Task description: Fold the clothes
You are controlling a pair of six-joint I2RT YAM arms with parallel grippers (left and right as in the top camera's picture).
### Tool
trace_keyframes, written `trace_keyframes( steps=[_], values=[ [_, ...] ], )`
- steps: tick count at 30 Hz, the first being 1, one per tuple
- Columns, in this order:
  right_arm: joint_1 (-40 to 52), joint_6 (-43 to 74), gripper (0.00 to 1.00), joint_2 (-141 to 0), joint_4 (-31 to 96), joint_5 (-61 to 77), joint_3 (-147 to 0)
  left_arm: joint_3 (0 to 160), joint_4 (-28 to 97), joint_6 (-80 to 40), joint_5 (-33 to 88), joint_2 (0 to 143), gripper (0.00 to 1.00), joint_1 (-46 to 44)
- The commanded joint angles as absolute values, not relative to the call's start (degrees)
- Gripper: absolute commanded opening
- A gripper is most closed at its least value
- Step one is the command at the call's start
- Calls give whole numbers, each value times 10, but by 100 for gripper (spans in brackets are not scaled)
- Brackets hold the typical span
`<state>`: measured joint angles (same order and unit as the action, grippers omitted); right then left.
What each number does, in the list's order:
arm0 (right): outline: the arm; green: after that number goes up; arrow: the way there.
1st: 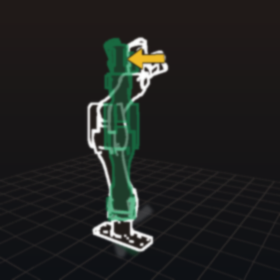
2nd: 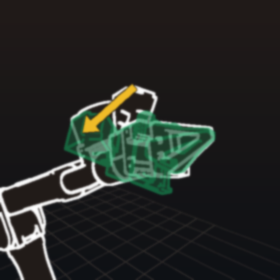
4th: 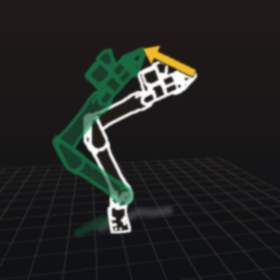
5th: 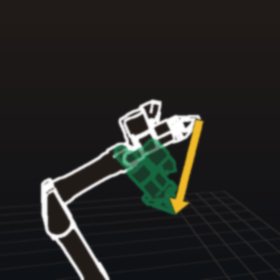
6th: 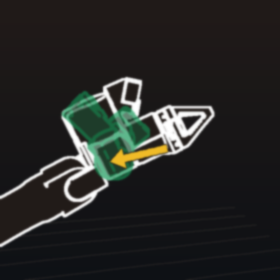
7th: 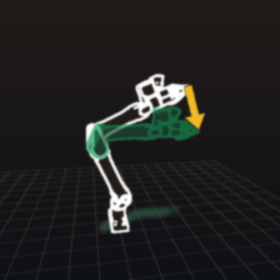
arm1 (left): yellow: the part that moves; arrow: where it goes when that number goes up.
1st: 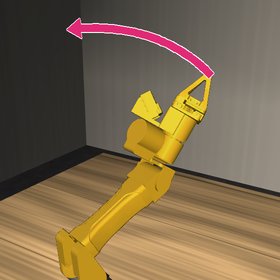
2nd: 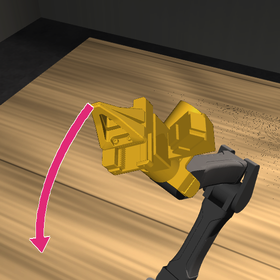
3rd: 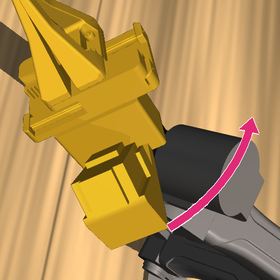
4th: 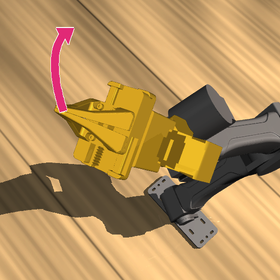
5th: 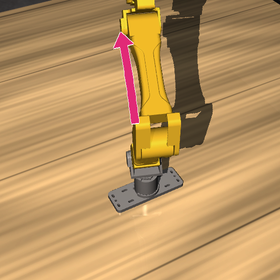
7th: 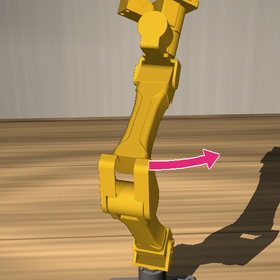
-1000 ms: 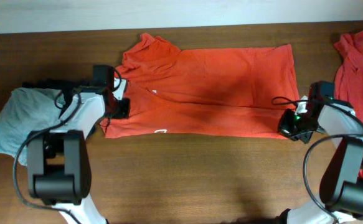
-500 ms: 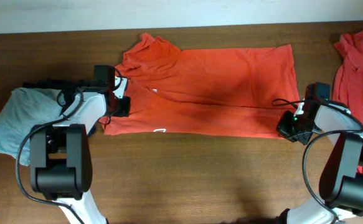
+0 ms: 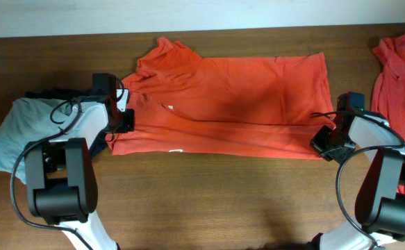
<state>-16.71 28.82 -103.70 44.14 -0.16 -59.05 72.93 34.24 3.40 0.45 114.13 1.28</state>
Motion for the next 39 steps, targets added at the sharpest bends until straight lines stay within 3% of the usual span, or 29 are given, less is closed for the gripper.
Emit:
trace_keyframes(
  steps=[1, 5, 12, 21, 24, 31, 39],
  values=[
    [-180, 270, 5, -1079, 454, -80, -556, 716, 352, 26, -48, 1173, 10, 24],
    [-180, 238, 6, -1048, 454, -8, -569, 729, 368, 26, -48, 1165, 10, 16],
    [-181, 238, 5, -983, 468, 3, -575, 770, 414, 29, -23, 1099, 10, 13],
    [-181, 210, 5, -962, 460, 87, -575, 787, 398, 199, 198, 1003, 11, -92],
    [-180, 197, 6, -962, 437, 140, -575, 787, 351, 240, 247, 1012, 10, -161],
    [-180, 147, 6, -965, 387, 182, -574, 787, 323, 242, 240, 1068, 10, -271],
    [-179, 123, 6, -981, 370, 208, -574, 787, 255, 216, 267, 1163, 9, -315]
  ],
)
